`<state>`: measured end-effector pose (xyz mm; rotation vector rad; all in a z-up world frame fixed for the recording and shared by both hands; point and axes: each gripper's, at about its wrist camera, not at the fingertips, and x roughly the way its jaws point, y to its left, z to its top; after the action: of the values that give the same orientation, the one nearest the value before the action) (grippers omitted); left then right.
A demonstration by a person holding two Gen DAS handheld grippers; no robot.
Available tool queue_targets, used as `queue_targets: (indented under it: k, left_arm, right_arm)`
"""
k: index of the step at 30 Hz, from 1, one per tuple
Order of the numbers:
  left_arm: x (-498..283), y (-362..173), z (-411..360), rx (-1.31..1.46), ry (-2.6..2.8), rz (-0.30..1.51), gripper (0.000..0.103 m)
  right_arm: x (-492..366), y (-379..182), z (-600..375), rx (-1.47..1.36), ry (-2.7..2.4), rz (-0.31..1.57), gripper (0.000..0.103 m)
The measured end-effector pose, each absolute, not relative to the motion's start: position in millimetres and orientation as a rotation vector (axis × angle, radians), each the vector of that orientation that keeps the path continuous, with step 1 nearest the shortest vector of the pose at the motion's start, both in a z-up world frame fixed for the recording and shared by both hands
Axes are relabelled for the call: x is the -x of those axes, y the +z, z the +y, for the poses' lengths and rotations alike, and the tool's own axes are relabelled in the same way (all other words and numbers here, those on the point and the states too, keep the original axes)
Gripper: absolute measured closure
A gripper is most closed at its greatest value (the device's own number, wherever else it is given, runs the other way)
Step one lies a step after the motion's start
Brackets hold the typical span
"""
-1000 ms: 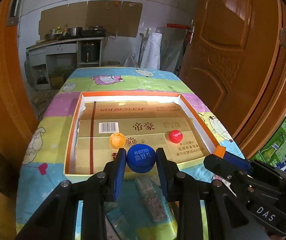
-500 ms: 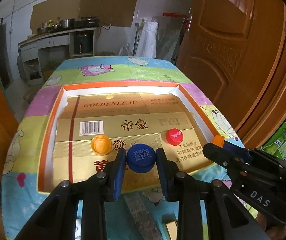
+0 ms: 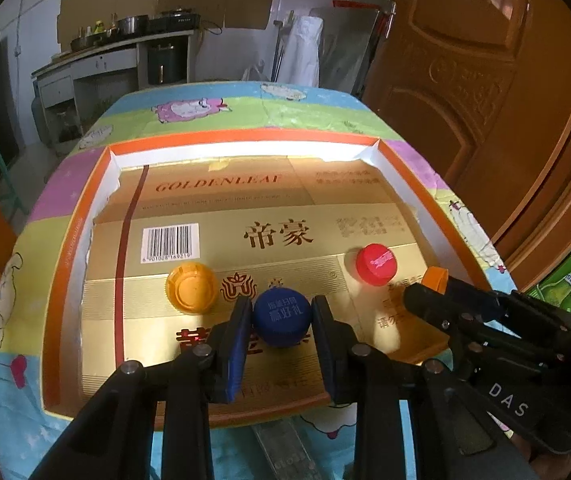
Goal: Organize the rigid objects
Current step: 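Carry the blue cap with the left gripper while the right gripper carries the orange cap into the box, then open the left gripper over the box while the right gripper releases the orange cap, then move both grippers back to the items on the cloth beside the box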
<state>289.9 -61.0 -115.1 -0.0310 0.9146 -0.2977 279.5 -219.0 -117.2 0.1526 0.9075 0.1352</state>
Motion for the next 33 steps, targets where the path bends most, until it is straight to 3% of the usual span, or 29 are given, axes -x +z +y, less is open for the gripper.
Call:
queue_targets:
  k: [8,12,15,33]
  left_arm:
    - [-293,-121,-59,0.052,-0.307,0.933,0.072]
    - [-294,-120,-54,0.070,-0.307,0.939,0.070]
    - [-290,-118,-53,0.062,-0.304,0.926,0.060]
    - [-185,-66,-6,0.144,-0.210,0.775,0.060]
  right_arm:
    - [-287,-123,-209,-0.058,0.103,0.918,0.070]
    - [-284,-122,-210,-0.073,0.113,0.902,0.054]
    - [-278,-119,-213,-0.084,0.114,0.882,0.053]
    - [-196,-80,-210,-0.151,0.124,0.810,0.053]
